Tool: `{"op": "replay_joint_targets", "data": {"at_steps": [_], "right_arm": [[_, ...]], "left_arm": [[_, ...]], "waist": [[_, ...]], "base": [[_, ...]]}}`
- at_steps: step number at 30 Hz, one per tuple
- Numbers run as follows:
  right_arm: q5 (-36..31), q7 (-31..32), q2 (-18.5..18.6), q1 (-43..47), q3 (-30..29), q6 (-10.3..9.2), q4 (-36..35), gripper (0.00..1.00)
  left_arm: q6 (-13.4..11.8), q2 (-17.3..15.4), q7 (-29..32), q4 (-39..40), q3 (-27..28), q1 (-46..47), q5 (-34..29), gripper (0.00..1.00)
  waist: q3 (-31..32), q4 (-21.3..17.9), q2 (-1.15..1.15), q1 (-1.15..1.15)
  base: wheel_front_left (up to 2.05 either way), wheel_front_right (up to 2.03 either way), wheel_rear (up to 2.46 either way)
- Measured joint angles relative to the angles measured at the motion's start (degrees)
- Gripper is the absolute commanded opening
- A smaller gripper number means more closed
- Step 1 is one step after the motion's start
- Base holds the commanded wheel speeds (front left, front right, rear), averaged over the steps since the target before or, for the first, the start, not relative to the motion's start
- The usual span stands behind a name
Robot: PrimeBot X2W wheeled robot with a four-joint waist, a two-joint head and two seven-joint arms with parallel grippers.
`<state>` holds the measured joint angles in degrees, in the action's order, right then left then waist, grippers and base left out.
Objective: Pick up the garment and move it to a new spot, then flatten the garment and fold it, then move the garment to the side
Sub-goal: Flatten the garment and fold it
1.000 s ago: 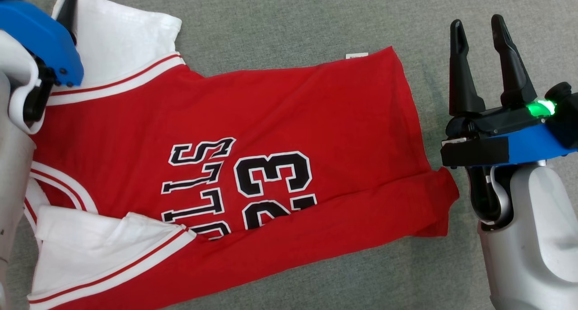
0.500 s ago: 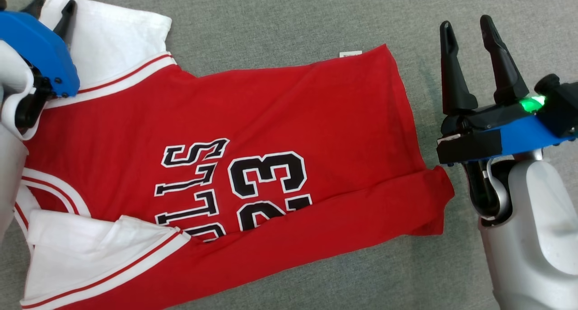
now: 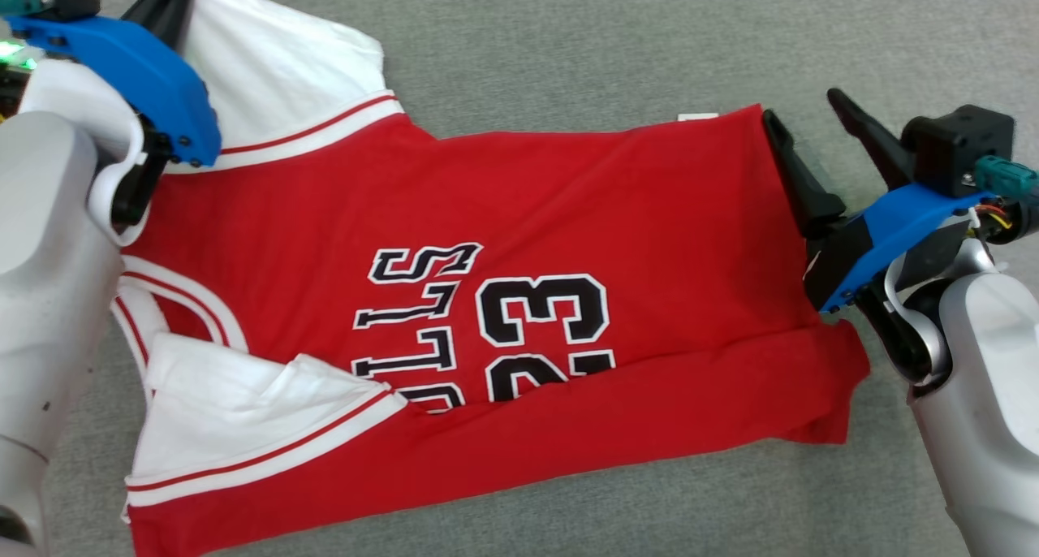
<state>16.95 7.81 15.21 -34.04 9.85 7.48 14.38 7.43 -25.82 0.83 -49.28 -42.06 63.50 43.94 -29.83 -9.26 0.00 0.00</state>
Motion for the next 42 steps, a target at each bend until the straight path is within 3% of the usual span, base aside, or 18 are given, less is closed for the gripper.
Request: {"op": "replay_joint_targets", "data": {"at_steps": [11,12,14,24,32,42], "right_arm": [[0.64,2.53,2.55,-4.14,3.32,0.01,10.76,1.0],[0.99,2.74,2.63,-4.52,3.54,0.01,11.44,0.91],[1.71,2.81,2.85,-4.97,4.35,0.01,12.39,0.0],[2.29,-3.35,2.96,-5.27,3.37,0.01,15.92,0.0],[2.01,-7.38,1.67,-1.4,1.15,0.01,17.93,0.0],[1.45,-12.07,0.46,6.34,-2.25,0.01,16.08,0.0]], "left_arm": [[0.0,2.74,-4.11,0.41,-5.06,2.4,2.8,0.0],[0.0,2.75,-4.57,0.41,-5.35,2.46,3.14,0.0],[0.0,2.75,-5.3,0.49,-6.33,2.46,3.66,0.0],[0.0,2.19,-11.32,3.91,-9.49,0.55,7.05,0.0],[-0.01,-1.35,-14.8,11.56,-10.45,-8.0,8.05,0.0],[-6.21,-5.8,-15.71,27.4,-9.02,-24.71,8.72,0.0]], "waist": [[-0.33,4.39,0.0,0.0],[-0.29,4.57,0.0,0.0],[-0.07,4.83,0.0,0.0],[3.77,6.52,0.0,0.0],[8.87,8.4,0.0,0.0],[13.85,10.46,0.0,-0.01]], "base": [[0.0,0.0,0.0],[0.0,0.0,0.0],[0.0,0.0,0.0],[0.0,0.0,0.0],[0.0,0.0,0.0],[0.0,0.0,0.0]]}}
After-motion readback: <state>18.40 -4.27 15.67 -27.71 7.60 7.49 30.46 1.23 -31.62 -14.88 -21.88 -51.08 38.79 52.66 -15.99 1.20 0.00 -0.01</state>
